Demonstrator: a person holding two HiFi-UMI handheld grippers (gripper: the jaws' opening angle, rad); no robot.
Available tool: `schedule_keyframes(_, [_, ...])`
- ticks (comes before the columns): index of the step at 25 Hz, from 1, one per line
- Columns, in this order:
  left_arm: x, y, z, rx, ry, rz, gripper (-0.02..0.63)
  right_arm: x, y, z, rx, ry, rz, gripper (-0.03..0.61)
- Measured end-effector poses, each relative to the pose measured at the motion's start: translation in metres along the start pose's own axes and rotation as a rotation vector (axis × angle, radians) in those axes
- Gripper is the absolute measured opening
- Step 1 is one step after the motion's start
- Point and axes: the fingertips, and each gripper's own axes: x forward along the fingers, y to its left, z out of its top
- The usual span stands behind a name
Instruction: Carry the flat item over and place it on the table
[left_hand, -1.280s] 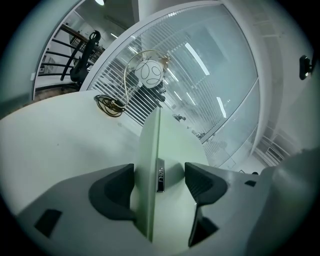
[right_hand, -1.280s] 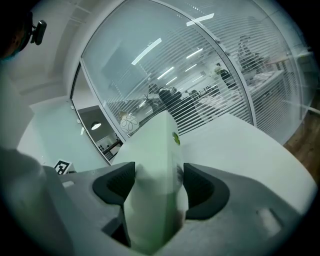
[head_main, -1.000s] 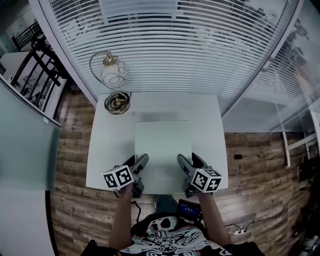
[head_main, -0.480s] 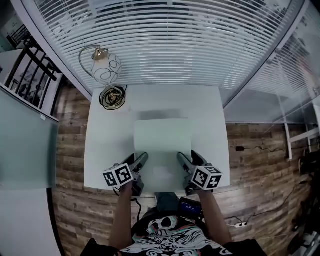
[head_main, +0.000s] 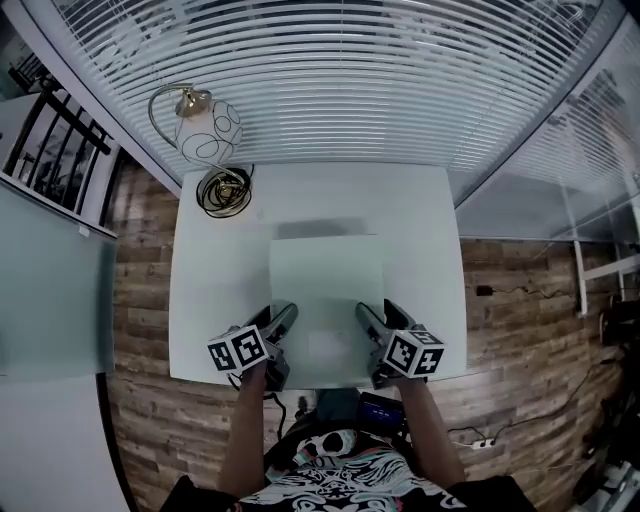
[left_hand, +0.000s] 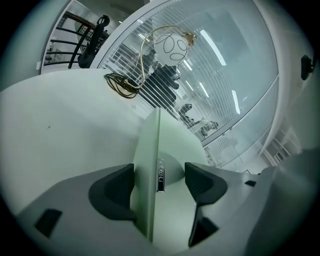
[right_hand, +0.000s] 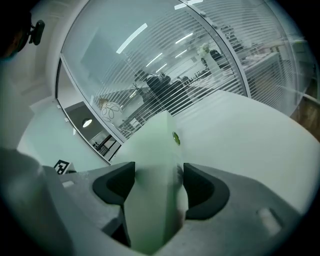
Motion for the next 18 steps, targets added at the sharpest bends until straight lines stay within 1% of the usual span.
schedule_keyframes(8, [0.011, 0.009, 0.011, -0.018, 0.021, 0.003, 0.307, 0.018, -0.007, 0.002, 0.030, 0.023, -0.009, 0.287])
schedule_keyframes(14, [0.018, 0.016, 0.013, -0.038, 0.041, 0.006, 0.307, 0.029, -0.015, 0.001, 0.047, 0.063, -0.025, 0.287])
schedule_keyframes(18, [0.021, 0.015, 0.013, -0.046, 0.045, 0.000, 0.307, 0.030, -0.021, 0.002, 0.044, 0.069, -0.038, 0.287])
